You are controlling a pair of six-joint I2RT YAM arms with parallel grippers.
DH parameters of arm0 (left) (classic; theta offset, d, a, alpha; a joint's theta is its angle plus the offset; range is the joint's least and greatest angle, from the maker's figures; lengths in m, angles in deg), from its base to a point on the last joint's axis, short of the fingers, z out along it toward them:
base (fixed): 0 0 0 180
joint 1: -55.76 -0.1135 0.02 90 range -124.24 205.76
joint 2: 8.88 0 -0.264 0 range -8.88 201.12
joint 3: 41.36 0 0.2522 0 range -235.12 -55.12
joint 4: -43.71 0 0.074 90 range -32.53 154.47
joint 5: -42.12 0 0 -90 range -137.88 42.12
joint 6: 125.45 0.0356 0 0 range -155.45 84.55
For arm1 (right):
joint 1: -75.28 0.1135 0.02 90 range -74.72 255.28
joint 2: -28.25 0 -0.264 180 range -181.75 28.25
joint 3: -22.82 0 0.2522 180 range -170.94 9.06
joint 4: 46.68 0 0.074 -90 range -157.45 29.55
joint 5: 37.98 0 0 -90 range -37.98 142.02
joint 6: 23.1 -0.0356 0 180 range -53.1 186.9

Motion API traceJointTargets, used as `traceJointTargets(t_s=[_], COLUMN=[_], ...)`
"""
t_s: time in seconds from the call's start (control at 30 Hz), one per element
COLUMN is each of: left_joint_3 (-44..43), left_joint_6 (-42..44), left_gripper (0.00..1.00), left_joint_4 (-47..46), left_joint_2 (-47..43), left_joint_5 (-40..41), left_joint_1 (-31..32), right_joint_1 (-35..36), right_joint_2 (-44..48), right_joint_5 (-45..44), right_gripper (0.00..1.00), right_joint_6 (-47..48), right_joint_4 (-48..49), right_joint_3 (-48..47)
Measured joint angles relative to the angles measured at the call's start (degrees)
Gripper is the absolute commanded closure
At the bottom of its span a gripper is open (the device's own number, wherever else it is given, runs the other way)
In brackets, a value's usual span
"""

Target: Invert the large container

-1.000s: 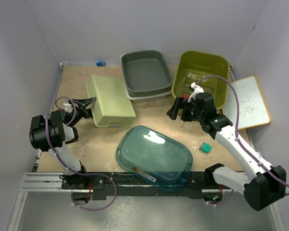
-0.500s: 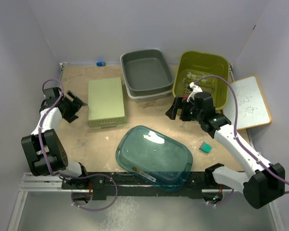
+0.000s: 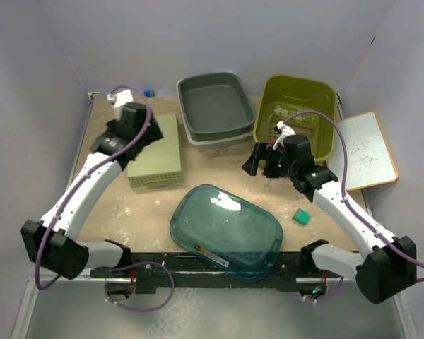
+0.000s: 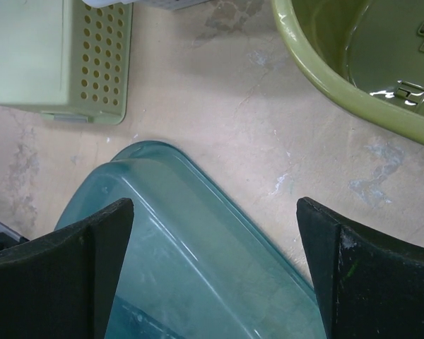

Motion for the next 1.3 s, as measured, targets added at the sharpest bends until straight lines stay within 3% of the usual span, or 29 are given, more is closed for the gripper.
traceJointTargets(t_s=[0.13, 0.23, 0.47, 0.73, 1.07, 1.3], left_joint_3=[-4.37, -5.88, -6.62, -6.23, -4.11, -8.72], left_joint_6=[-2.12, -3.17, -3.89, -2.23, 3.89, 8.15], left_gripper=[0.17, 0.17, 0.27, 0.41, 0.44, 0.44], left_joint_4=[0.46, 1.18, 1.68, 0.90, -2.93, -5.07], left_joint_2=[7.52, 15.93, 29.53, 33.64, 31.98, 35.87], left_joint_5=[10.84, 14.40, 17.92, 19.87, 17.81, 15.76], left_joint_1=[15.08, 21.75, 27.02, 21.75, 1.14, -5.46], right_joint_1=[0.00, 0.00, 0.00, 0.00, 0.00, 0.00], right_joint_2=[-0.15, -0.09, 1.44, 1.81, 0.92, 0.37], right_joint_5=[-0.04, -0.11, -0.59, -0.76, -0.50, -0.50], right_gripper=[0.00, 0.00, 0.00, 0.00, 0.00, 0.00], right_joint_6=[-0.24, -0.26, -0.24, 0.02, 0.44, 0.48], right_joint_4=[-0.02, -0.11, -0.98, -1.09, -1.09, -1.70], right_joint_3=[0.00, 0.00, 0.00, 0.00, 0.00, -0.26])
